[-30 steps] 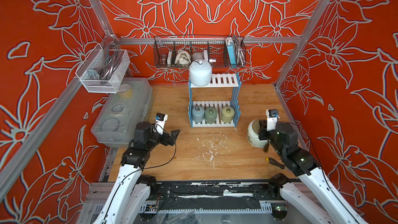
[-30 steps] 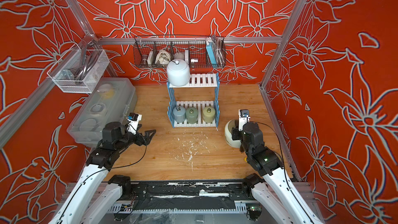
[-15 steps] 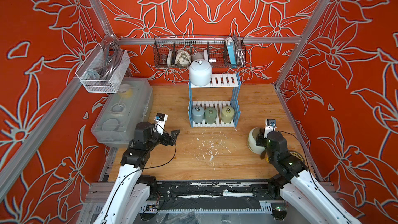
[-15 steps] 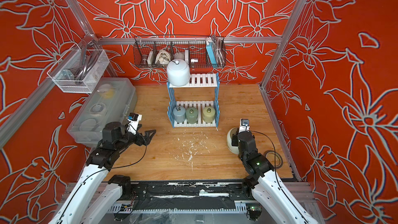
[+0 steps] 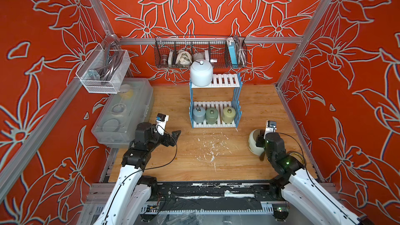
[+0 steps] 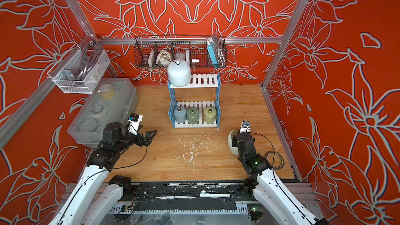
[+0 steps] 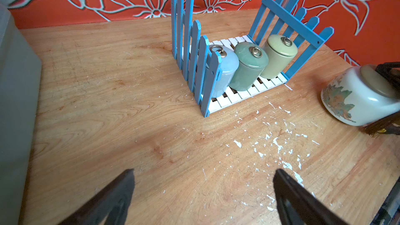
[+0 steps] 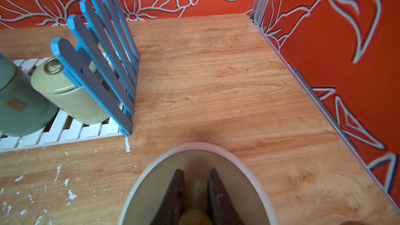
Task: Remove the tea canisters from the shelf
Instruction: Place the tea canister at the center of the board.
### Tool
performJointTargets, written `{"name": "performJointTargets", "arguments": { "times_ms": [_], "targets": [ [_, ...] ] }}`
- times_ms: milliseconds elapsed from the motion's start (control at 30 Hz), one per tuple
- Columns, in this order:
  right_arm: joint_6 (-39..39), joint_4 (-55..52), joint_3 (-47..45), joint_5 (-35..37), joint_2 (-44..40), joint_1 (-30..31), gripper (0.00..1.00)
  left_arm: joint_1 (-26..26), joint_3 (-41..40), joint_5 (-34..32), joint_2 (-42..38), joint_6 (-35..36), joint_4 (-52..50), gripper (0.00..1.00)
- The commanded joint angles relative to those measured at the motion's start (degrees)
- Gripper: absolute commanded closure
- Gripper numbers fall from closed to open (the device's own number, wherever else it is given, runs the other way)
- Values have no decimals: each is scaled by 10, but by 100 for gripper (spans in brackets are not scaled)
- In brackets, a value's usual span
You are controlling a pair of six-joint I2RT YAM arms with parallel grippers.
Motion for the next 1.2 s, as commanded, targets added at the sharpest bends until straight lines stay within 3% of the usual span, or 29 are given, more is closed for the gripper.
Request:
{"name": "performJointTargets", "arguments": {
  "times_ms": [0, 567, 633, 767, 900, 1167],
  "targets": [
    [24, 66, 5, 32, -22, -3, 100, 3, -5, 6, -1, 5, 10, 1],
    [38, 61, -45, 30, -25, -8, 100, 3, -5, 12, 7, 5, 12, 1],
    [40, 51, -40, 29, -26, -10, 93, 4, -3, 10, 11, 4, 10, 1],
    [35, 38, -35, 30, -37, -10, 63, 4, -3, 9, 10, 4, 9, 1],
    [35, 23, -26, 38, -44, -11, 44, 7, -3, 9, 10, 4, 10, 1],
    [31, -27, 27, 35, -61, -11, 31, 9, -3, 9, 8, 4, 10, 1]
  ]
}}
